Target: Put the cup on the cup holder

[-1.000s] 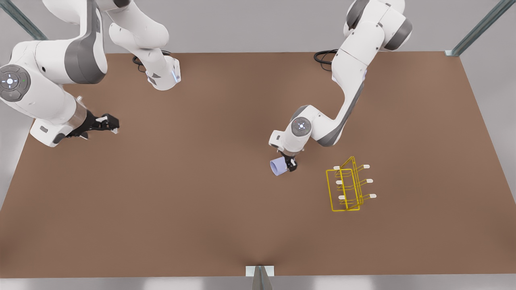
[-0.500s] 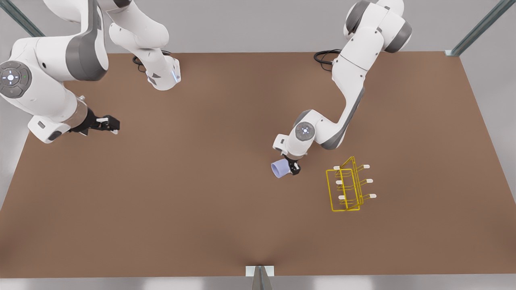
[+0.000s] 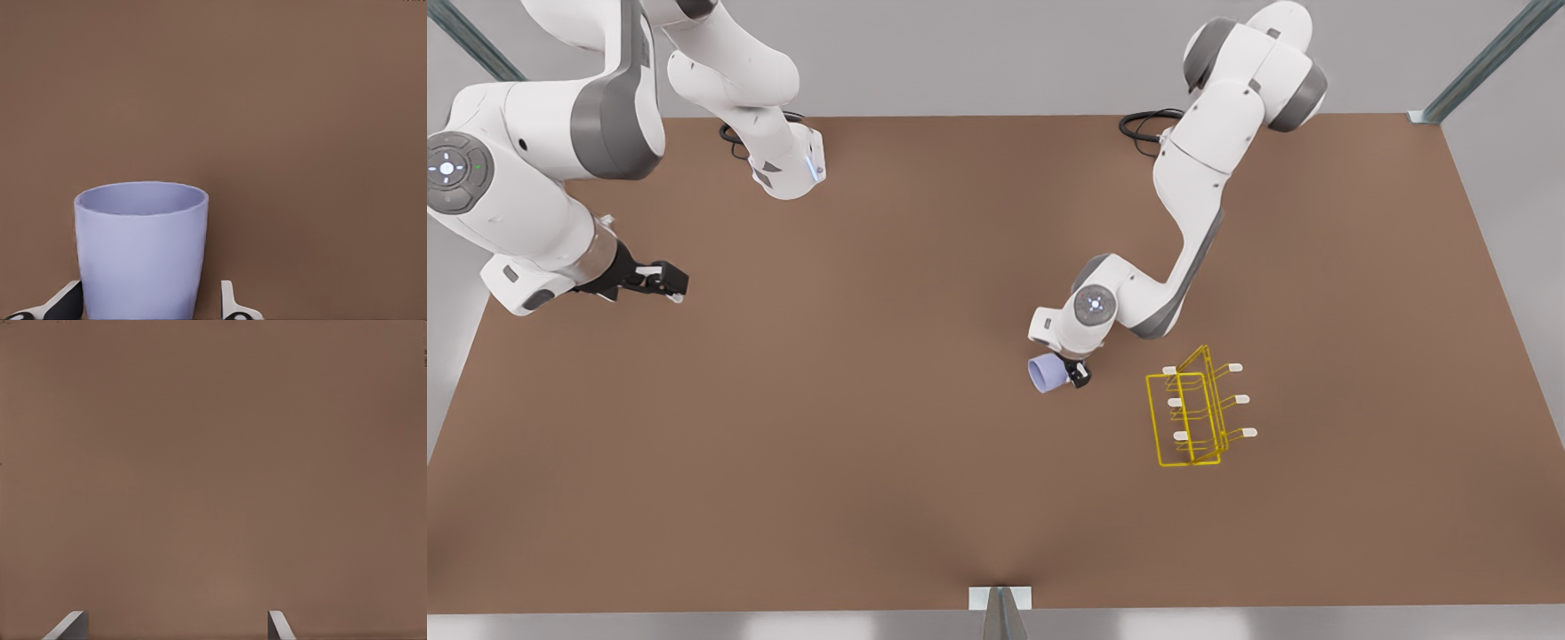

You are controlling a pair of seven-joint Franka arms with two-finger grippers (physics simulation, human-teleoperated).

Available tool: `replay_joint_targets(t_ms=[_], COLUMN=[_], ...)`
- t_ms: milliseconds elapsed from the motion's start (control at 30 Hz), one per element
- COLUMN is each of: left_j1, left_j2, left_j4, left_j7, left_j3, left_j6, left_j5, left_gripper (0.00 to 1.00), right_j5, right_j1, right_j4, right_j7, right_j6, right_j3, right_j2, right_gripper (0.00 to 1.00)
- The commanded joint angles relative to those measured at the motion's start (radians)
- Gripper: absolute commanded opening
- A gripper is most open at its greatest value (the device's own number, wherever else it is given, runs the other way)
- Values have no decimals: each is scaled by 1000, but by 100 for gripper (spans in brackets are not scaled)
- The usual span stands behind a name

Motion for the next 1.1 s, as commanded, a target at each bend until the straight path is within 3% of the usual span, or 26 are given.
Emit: replay_joint_targets(t_ms=[0, 400, 533, 733, 933, 1067], left_j1=[0, 0, 0, -3, -5, -6], left_j2=[8, 60, 60, 55, 52, 54], left_j4=[6, 33, 41, 43, 141, 297], left_j7=[-129, -128, -128, -129, -122, -114], left_j3=[0, 0, 0, 0, 0, 0], left_j6=[-1, 2, 1, -5, -212, -585], left_j5=[0, -3, -3, -1, 12, 233], left_gripper=[100, 100, 80, 75, 76, 76], right_j5=[0, 2, -1, -3, -3, 0], right_j1=[1, 21, 53, 48, 44, 25], right_j4=[1, -1, -1, 1, 1, 24], right_j7=[55, 55, 55, 52, 48, 52], right_j6=[1, 37, 44, 46, 80, 80], right_j3=[2, 2, 0, -2, -5, -8], right_j2=[-1, 22, 37, 36, 36, 116], right_gripper=[100, 100, 100, 100, 100, 100])
